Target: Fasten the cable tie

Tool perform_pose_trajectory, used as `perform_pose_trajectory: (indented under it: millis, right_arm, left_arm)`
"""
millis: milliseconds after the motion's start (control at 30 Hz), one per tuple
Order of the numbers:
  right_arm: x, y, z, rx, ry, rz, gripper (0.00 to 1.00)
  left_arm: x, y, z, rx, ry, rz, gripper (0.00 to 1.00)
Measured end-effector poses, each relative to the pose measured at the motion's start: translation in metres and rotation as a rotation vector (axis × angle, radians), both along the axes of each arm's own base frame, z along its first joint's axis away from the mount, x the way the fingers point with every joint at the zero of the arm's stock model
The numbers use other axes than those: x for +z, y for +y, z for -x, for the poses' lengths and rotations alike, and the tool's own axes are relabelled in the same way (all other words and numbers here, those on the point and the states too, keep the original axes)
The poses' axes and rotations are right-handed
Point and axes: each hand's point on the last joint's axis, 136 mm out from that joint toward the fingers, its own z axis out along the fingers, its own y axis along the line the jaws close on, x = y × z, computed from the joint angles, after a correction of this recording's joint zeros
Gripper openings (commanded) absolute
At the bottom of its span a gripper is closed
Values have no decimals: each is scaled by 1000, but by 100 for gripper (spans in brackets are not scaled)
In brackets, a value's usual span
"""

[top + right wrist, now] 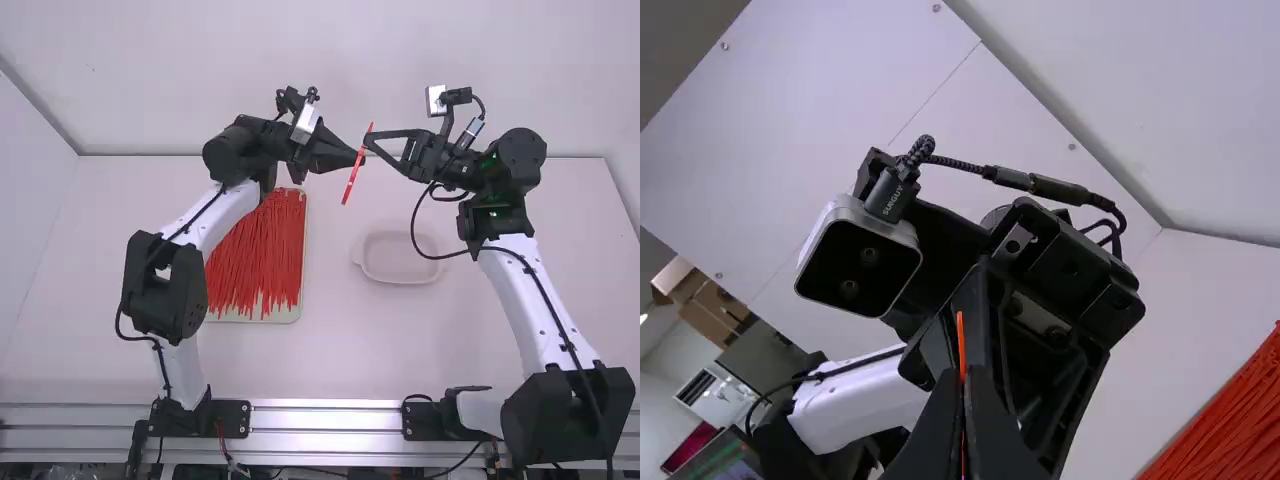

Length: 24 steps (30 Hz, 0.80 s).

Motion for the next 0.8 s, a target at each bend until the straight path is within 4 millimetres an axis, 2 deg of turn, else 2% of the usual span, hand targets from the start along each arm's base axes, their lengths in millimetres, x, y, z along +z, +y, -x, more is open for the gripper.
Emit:
perform_pose_trajectory:
  millis: [533, 800]
  right_arm:
    - [4, -2, -9, -46, -29, -21, 0]
    - [5, -6, -15, -72, -33, -28, 0]
  left_arm:
    - [-1, -4, -14, 17, 125, -7, 2]
    - [-3, -9, -18, 35, 113, 24, 2]
